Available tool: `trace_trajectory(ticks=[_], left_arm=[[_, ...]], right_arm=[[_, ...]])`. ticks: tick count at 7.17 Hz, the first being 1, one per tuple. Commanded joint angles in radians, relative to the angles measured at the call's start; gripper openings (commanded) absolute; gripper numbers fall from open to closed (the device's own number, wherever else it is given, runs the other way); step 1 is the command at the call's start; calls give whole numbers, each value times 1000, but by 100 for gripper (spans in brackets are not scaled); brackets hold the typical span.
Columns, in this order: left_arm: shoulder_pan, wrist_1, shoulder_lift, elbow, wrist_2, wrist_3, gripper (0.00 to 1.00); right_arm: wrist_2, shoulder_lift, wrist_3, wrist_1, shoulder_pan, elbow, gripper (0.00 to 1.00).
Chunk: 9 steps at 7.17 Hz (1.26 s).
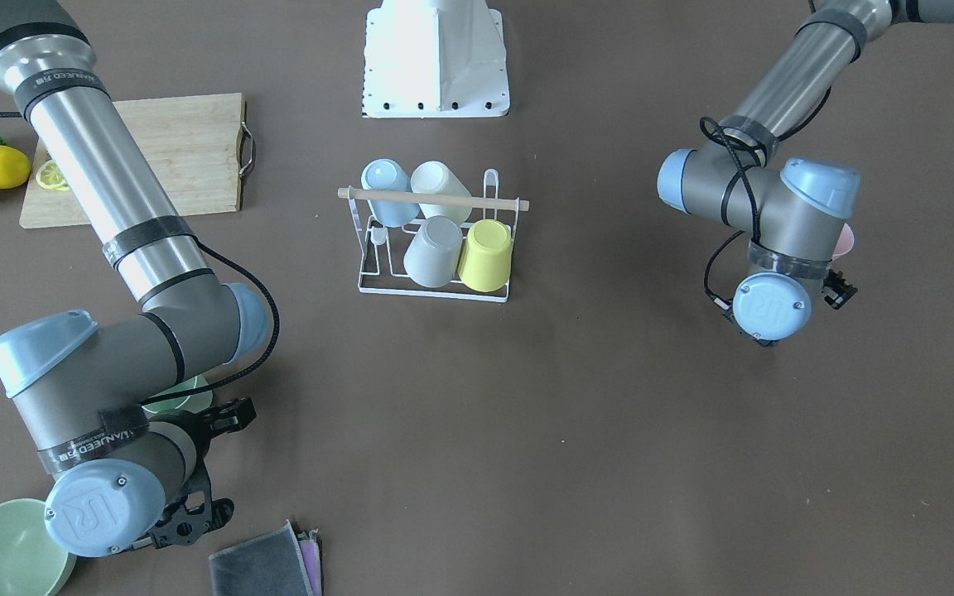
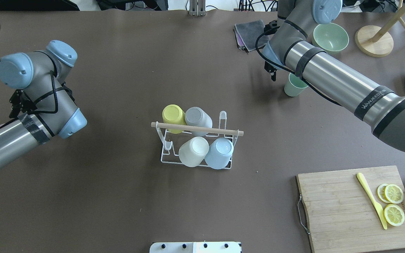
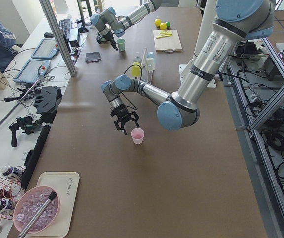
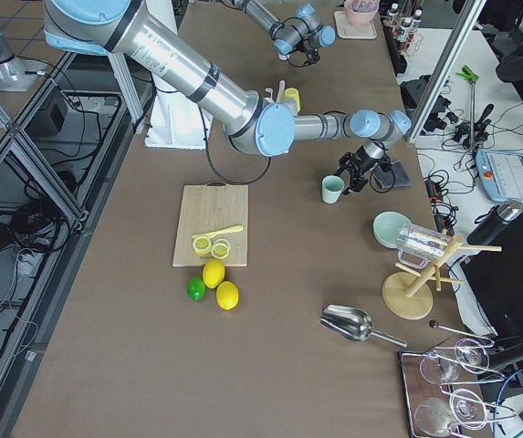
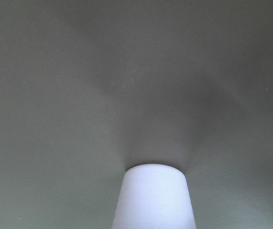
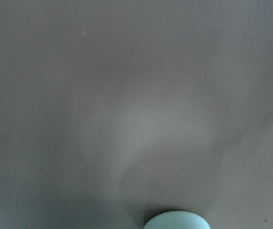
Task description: Place cup on cup holder
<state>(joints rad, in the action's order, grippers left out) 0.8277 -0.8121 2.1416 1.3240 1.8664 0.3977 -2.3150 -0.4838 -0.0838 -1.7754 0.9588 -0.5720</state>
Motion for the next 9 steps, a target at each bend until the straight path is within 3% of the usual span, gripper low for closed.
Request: trace_trajectory(ticks=[1,6,7,8,9], left_arm=[[-33,40,8,-11,-44,9,96],[-73,71,-23,-43,-75,10,94],[-73,73,-25,-43,-79,24,86],[-73,74,-25,-43,-111,59,66],[-73,74,-25,-43,-119,67,51]], right_arm=[[21,34,85,-4,3,85,100],[104,145,162,1,3,300,100],[104,166,165,1,0,334,100],[89,174,164,5,-5,355,100],[71,174,162,5,-9,362,100]])
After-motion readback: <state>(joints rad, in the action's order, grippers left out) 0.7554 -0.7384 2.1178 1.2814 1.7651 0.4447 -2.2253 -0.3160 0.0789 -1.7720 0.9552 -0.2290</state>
